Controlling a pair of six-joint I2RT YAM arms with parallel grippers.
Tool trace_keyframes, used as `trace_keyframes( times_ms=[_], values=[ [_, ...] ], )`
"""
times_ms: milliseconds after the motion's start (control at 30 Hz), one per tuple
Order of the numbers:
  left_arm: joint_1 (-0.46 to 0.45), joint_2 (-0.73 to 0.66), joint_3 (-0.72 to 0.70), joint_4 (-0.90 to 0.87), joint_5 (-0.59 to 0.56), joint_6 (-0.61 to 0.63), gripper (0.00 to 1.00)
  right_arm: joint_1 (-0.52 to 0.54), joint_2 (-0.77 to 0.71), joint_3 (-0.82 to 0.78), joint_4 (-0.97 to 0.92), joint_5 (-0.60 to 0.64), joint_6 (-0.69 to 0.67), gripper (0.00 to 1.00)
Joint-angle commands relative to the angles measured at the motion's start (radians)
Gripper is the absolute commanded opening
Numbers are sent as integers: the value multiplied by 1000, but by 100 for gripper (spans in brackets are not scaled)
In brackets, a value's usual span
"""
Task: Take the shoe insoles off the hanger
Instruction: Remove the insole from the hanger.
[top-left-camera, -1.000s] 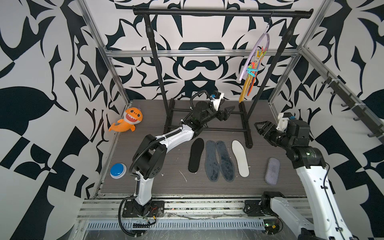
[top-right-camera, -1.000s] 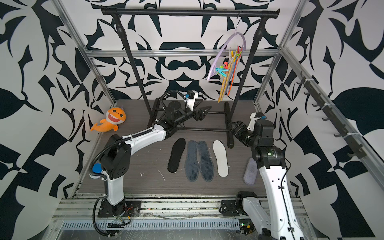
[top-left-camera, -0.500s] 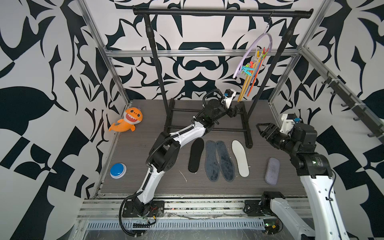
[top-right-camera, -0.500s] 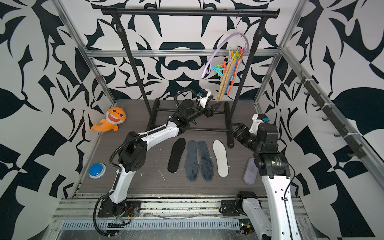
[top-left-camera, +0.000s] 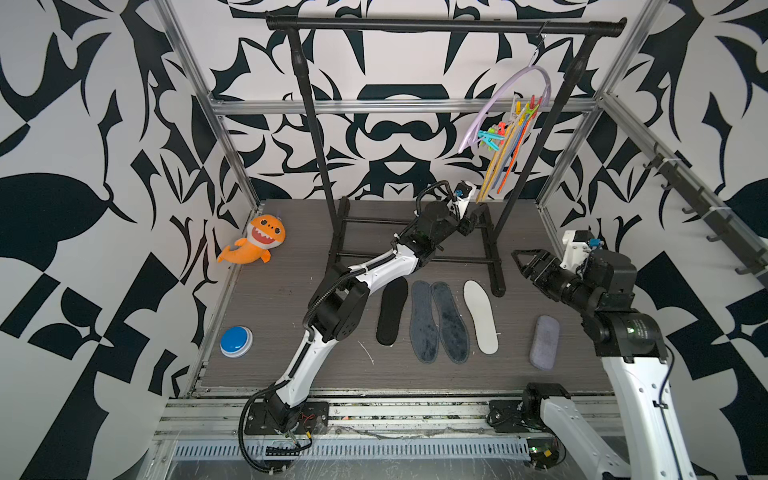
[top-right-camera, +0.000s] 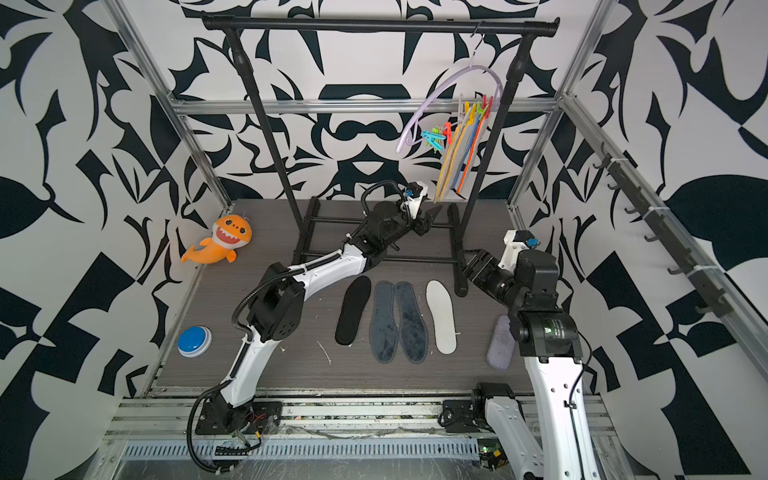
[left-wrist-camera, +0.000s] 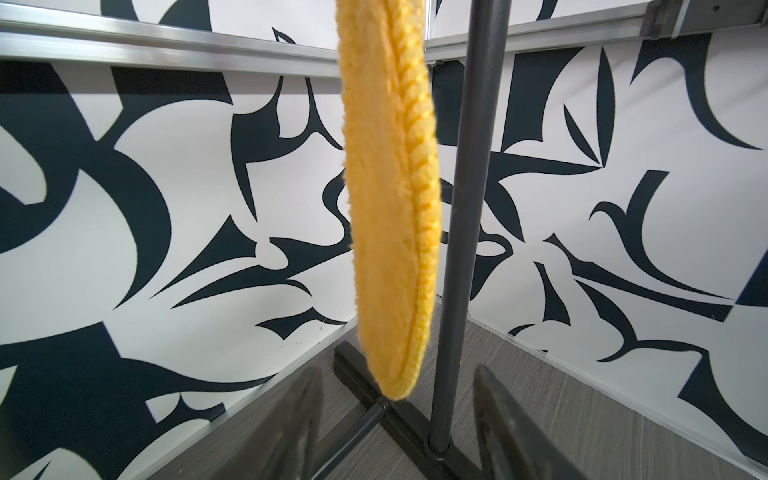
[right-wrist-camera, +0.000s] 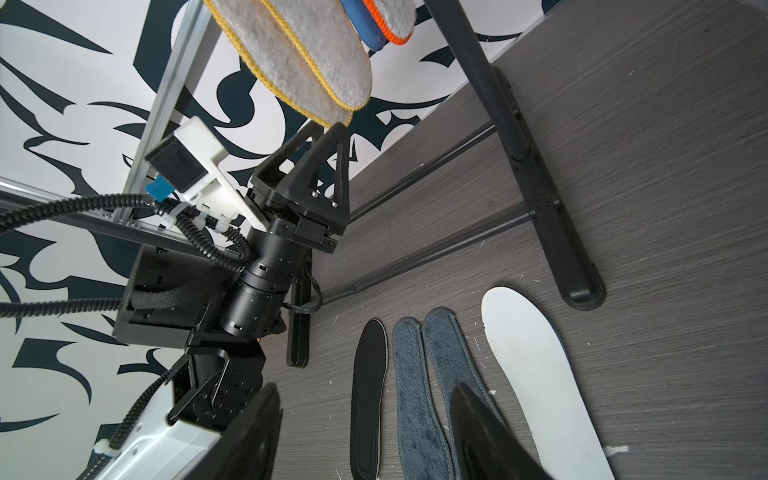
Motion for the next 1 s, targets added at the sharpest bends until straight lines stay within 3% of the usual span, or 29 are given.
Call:
trace_keyframes(
  times_ms=[0, 467, 967],
  values=[
    [0, 31, 56, -16, -2, 25, 55, -3, -7, 0, 32, -15, 6, 67],
    [11, 75, 152, -78, -7, 29, 34, -2, -17, -3, 27, -16, 7, 67],
    [19, 57, 154, -98, -29, 12, 2, -2, -18, -1, 41, -24, 27, 66]
  ],
)
